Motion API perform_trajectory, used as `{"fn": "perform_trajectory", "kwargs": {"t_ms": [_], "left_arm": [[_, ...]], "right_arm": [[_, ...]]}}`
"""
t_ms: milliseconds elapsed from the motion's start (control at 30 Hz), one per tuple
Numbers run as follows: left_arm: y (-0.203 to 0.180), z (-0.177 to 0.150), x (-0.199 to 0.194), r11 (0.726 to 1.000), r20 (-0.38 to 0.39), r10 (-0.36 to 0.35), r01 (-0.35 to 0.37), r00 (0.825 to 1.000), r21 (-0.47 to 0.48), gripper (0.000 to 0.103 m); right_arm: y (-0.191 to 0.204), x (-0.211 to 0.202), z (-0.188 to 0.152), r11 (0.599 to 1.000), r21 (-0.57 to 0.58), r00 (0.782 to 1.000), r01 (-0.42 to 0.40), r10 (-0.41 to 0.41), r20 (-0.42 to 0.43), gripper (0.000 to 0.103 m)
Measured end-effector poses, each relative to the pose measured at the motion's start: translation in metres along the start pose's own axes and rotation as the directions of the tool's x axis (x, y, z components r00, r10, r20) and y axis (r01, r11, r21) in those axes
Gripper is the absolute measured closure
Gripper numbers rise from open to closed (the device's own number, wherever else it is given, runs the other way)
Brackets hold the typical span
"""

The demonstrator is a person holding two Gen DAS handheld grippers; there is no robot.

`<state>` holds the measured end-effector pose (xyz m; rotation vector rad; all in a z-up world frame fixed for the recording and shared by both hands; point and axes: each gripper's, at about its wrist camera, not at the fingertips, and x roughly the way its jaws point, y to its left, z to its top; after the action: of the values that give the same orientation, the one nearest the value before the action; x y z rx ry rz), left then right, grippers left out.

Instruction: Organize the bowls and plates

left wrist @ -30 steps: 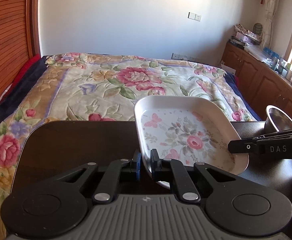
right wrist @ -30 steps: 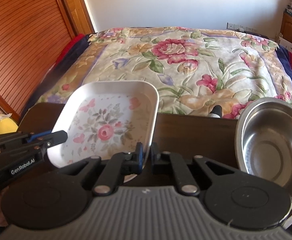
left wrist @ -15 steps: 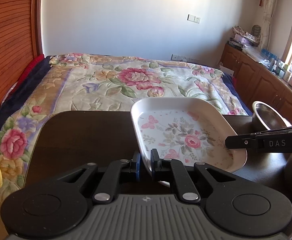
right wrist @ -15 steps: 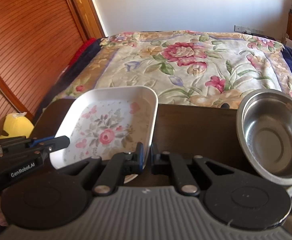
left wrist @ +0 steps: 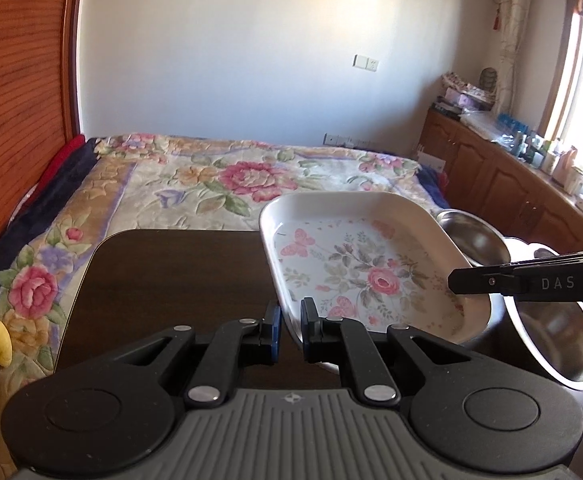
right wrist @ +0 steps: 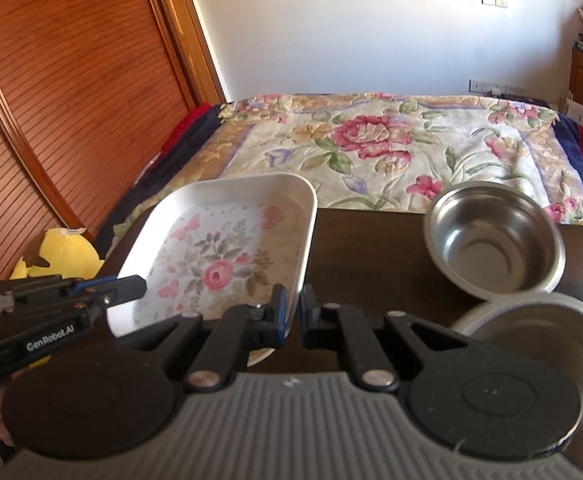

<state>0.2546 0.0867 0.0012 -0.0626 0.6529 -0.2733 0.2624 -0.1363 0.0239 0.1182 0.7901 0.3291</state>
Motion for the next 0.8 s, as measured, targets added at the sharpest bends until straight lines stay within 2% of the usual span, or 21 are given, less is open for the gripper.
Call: {"fn": "perform_trajectory", "kwargs": {"t_ms": [300,800], "left_arm": [[-0.037,-0.03,-0.042,0.999,0.041,-0.032,0.032,0.999,0.017,0.091],[-0.071,-0.081,-0.083,0.997,0.043,-0.072,0.07,0.997,0.033,0.091]], "right_arm": [[-0.013,-0.04,-0.031,1.0,-0.001,0.999,0.003,-0.003,0.035,0.095],[-0.027,-0.082,-0.082,1.0,-0.017,0.998,-0.025,0.026,0.053,0.094]]}}
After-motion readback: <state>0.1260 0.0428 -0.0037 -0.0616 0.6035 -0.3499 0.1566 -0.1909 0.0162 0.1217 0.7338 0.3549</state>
